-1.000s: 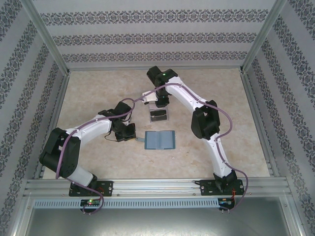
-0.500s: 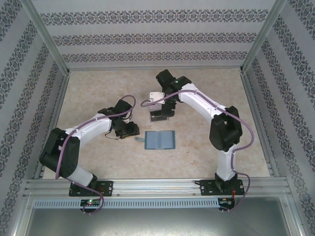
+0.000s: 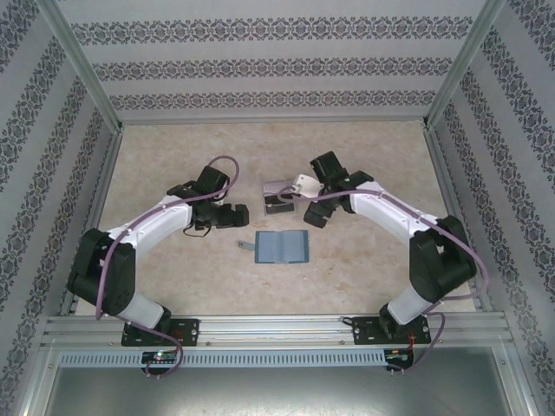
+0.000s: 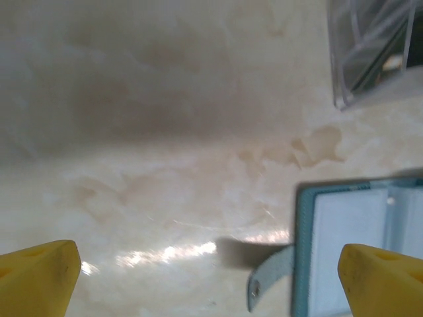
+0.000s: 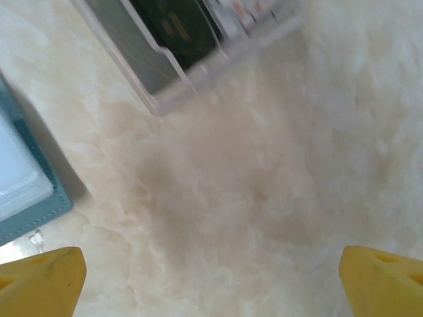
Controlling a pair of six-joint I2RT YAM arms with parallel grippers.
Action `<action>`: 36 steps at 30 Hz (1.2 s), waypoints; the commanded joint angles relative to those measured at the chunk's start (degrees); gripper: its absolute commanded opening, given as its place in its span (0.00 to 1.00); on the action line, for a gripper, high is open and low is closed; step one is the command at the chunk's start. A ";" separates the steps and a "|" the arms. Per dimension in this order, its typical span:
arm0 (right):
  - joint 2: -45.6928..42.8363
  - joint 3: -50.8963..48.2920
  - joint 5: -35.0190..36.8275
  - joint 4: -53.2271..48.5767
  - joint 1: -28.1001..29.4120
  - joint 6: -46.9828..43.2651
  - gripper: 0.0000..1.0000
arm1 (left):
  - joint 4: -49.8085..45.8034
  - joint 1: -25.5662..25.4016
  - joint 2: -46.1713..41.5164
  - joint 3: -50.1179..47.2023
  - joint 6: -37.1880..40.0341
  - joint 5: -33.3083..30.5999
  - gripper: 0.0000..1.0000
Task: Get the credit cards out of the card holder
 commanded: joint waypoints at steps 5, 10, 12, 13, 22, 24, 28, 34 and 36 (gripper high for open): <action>-9.07 -14.63 4.49 20.35 -9.37 17.11 0.98 | 7.84 3.78 -6.40 -4.68 8.73 -21.21 1.00; -12.50 -24.40 1.19 35.12 -18.40 26.57 0.98 | 19.06 5.94 -12.38 -12.78 15.91 -34.78 1.00; -12.96 -27.75 -0.32 41.82 -20.96 29.23 0.98 | 26.86 6.88 -14.29 -17.70 21.57 -35.22 1.00; -12.92 -29.36 -0.72 45.14 -21.96 30.21 0.98 | 31.67 7.26 -15.21 -20.41 23.61 -36.32 1.00; -9.59 -33.24 2.95 57.83 -23.75 32.65 0.98 | 72.37 12.70 -11.02 -38.22 30.06 -33.39 1.00; -9.93 -34.67 1.52 61.09 -23.77 34.42 0.98 | 72.09 13.95 -8.90 -36.35 30.05 -31.13 1.00; -7.84 -38.89 1.75 72.49 -23.17 34.99 0.98 | 76.90 16.72 -3.38 -34.06 27.33 -26.21 1.00; -4.35 -40.72 0.20 78.73 -26.37 38.58 0.98 | 80.25 20.58 1.75 -33.61 24.90 -18.10 1.00; -4.00 -41.35 0.20 80.36 -26.28 38.25 0.98 | 83.72 21.32 3.36 -35.02 24.86 -15.61 1.00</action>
